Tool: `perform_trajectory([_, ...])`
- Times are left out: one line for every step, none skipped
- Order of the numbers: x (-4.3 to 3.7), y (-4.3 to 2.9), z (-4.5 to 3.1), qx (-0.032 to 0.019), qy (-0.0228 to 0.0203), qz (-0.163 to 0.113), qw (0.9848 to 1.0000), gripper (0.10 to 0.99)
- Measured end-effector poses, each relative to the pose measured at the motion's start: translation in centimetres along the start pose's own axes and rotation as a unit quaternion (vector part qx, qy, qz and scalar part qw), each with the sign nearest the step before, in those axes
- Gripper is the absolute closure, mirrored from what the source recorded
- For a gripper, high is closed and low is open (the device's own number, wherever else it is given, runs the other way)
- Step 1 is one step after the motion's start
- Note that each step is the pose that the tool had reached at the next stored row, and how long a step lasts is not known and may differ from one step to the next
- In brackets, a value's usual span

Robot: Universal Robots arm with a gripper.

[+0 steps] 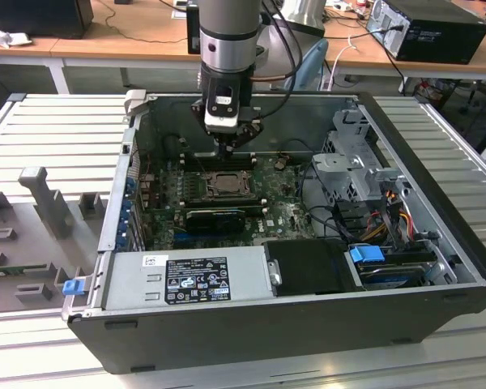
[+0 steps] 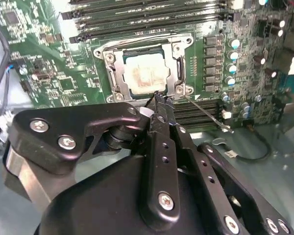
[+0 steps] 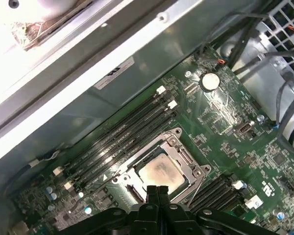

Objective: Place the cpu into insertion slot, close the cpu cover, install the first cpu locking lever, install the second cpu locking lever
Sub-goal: 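Install the first cpu locking lever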

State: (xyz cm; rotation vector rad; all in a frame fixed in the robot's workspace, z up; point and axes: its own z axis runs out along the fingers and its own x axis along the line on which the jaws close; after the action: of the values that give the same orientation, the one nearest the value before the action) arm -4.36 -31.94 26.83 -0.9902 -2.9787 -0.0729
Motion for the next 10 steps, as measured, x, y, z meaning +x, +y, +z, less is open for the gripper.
perform_trajectory([0.00, 0.00, 0.00, 0.0004, 0.0008, -0.019, 0.9998, 0.980])
perform_trajectory([0.00, 0.00, 0.00, 0.0006, 0.0016, -0.035, 0.9994, 0.980])
perform_trajectory([0.00, 0.00, 0.00, 0.0008, 0.0020, -0.045, 0.9990, 0.980])
perform_trajectory([0.00, 0.00, 0.00, 0.0009, 0.0024, -0.054, 0.9985, 0.980])
perform_trajectory([0.00, 0.00, 0.00, 0.0011, 0.0029, -0.066, 0.9978, 0.980])
perform_trajectory([0.00, 0.00, 0.00, 0.0012, 0.0032, -0.074, 0.9973, 0.980])
perform_trajectory([0.00, 0.00, 0.00, 0.0014, 0.0036, -0.083, 0.9966, 0.980])
perform_trajectory([0.00, 0.00, 0.00, 0.0015, 0.0040, -0.091, 0.9958, 0.980])
perform_trajectory([0.00, 0.00, 0.00, 0.0017, 0.0046, -0.106, 0.9943, 0.980])
perform_trajectory([0.00, 0.00, 0.00, 0.0020, 0.0053, -0.121, 0.9927, 0.980])
